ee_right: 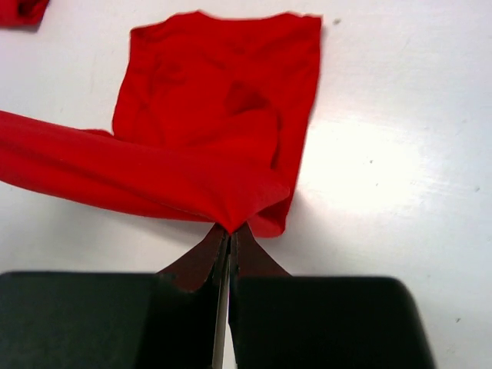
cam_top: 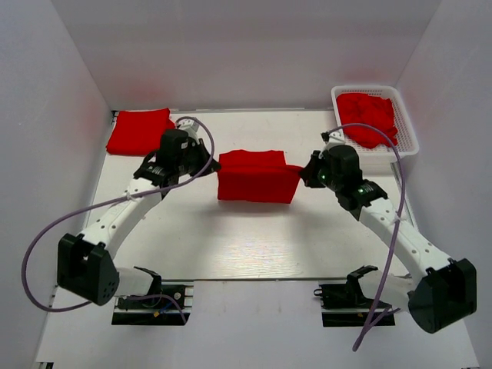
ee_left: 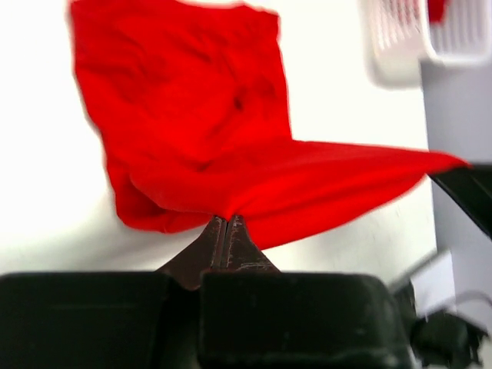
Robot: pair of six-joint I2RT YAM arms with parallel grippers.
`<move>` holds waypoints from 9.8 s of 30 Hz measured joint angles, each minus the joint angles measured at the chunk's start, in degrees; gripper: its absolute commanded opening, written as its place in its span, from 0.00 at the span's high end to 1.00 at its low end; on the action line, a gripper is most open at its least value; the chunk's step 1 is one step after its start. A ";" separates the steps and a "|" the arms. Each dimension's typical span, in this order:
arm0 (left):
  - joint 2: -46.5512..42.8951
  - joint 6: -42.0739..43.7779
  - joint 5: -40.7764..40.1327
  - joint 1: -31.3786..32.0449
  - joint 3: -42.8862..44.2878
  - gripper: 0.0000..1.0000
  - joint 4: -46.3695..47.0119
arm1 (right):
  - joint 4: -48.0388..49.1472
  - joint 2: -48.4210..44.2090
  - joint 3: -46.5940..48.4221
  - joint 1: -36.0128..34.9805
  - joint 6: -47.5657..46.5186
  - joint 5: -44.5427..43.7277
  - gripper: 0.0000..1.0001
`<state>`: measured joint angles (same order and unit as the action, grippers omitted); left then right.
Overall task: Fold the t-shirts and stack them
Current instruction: Fold the long partially folded tshirt into a neat square, then smooth out wrinkles on the folded tshirt, then put the neatly folded tshirt into the corner of the board with the left arm
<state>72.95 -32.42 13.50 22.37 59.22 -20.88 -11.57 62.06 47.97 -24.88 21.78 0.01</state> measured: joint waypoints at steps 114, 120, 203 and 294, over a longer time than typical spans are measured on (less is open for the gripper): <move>30.23 11.85 26.49 -4.39 8.15 0.00 36.94 | 17.07 43.12 27.21 10.12 -4.48 37.92 0.10; 32.50 12.09 25.66 -2.47 -4.83 0.00 36.68 | 21.73 48.89 19.56 8.33 0.07 41.35 0.10; 34.42 50.58 -13.70 -6.67 30.69 1.00 1.51 | 12.59 9.44 -2.03 9.03 -1.73 11.34 0.10; 53.79 50.29 -23.69 -34.05 53.05 0.00 8.22 | 10.86 29.79 14.32 4.74 0.90 12.72 0.10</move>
<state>126.74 17.87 -10.20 -11.68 112.27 -12.67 -0.71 91.85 62.28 -20.14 22.68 12.73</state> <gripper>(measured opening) 0.992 0.904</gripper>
